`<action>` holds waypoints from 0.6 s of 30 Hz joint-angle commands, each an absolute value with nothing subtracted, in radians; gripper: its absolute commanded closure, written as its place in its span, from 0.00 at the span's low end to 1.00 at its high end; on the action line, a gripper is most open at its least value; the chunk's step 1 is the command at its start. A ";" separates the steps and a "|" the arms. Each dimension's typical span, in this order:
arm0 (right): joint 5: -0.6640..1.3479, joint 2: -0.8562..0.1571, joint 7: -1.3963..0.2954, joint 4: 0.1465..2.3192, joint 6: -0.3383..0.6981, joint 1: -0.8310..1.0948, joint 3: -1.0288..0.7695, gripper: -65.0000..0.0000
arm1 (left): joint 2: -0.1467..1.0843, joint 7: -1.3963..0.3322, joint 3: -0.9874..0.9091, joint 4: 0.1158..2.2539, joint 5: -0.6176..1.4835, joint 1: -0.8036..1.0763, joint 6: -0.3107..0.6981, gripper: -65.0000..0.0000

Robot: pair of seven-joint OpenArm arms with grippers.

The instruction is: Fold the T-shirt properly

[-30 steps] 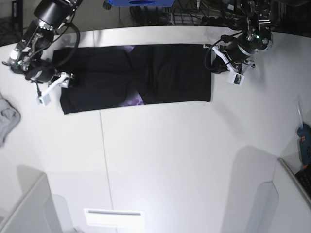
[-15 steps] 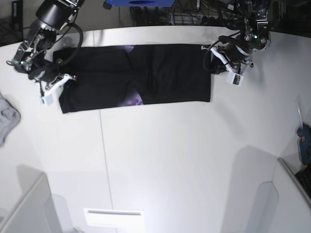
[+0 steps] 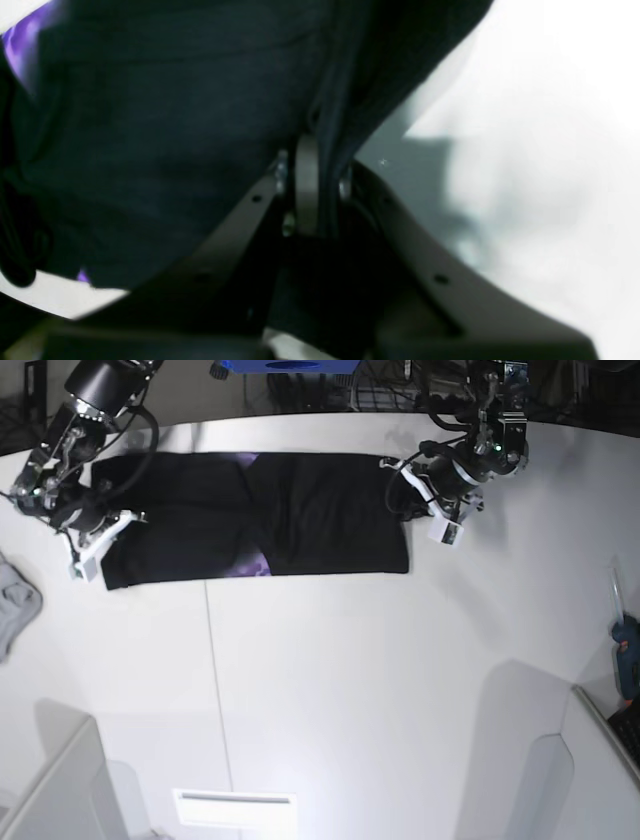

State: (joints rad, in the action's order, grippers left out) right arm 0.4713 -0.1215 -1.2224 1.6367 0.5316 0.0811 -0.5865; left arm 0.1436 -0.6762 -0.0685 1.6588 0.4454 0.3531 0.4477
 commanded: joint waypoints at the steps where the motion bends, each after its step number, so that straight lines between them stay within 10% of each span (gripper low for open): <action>1: 0.498 -0.139 -1.207 1.673 0.516 0.067 -0.562 1.00 | 0.145 -0.708 -0.056 1.666 0.430 0.348 0.447 1.00; 18: 0.498 -0.070 -1.282 1.969 0.426 0.117 -0.432 1.00 | 0.143 -0.708 0.045 1.673 0.440 0.300 0.351 1.00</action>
State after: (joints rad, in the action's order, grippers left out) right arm 0.4892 -0.0620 -1.2949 1.9514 0.4267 0.1272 -0.4286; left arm 0.1398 -0.7025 0.0467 1.6596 0.4423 0.3000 0.3508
